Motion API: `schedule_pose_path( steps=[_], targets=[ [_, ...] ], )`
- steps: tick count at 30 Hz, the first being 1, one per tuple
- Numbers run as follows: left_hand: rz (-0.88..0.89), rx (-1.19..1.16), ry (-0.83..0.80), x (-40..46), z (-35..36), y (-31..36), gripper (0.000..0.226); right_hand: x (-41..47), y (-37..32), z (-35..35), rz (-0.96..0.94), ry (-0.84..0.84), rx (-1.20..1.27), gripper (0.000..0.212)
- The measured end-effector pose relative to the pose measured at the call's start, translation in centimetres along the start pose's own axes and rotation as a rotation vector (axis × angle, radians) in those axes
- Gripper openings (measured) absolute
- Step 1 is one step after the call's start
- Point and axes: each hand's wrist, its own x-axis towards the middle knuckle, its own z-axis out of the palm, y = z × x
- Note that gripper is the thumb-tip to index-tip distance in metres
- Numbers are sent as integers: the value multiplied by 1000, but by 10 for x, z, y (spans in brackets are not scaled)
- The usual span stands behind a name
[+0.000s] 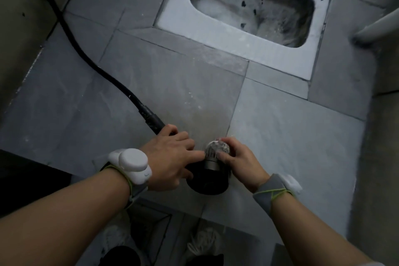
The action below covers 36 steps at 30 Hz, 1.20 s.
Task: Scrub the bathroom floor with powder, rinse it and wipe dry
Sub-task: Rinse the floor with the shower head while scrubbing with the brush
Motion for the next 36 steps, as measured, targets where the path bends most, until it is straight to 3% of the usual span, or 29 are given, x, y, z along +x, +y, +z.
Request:
schedule_pose_path(
  steps=[5, 8, 11, 16, 25, 30, 36],
  targets=[
    [-65, -31, -2, 17, -14, 16, 32, -2, -13, -20, 205, 216, 578, 14],
    [-49, -36, -15, 33, -16, 42, 33, -9, -11, -45, 223, 216, 731, 19],
    [-33, -61, -38, 51, -16, 69, 31, -25, 3, -66, 195, 231, 704, 19],
    [-21, -112, -81, 77, -8, 103, 30, -50, 51, -111, 233, 406, 678, 29],
    [34, -125, -99, 107, 9, 157, 29, -70, 79, -129, 225, 204, 884, 37],
    [16, -17, -112, 90, 2, 124, 33, -65, 70, -116, 214, 157, 923, 37],
    [-62, 46, -10, 24, 10, 46, 35, -54, 47, -68, 161, 136, 814, 35]
  ],
)
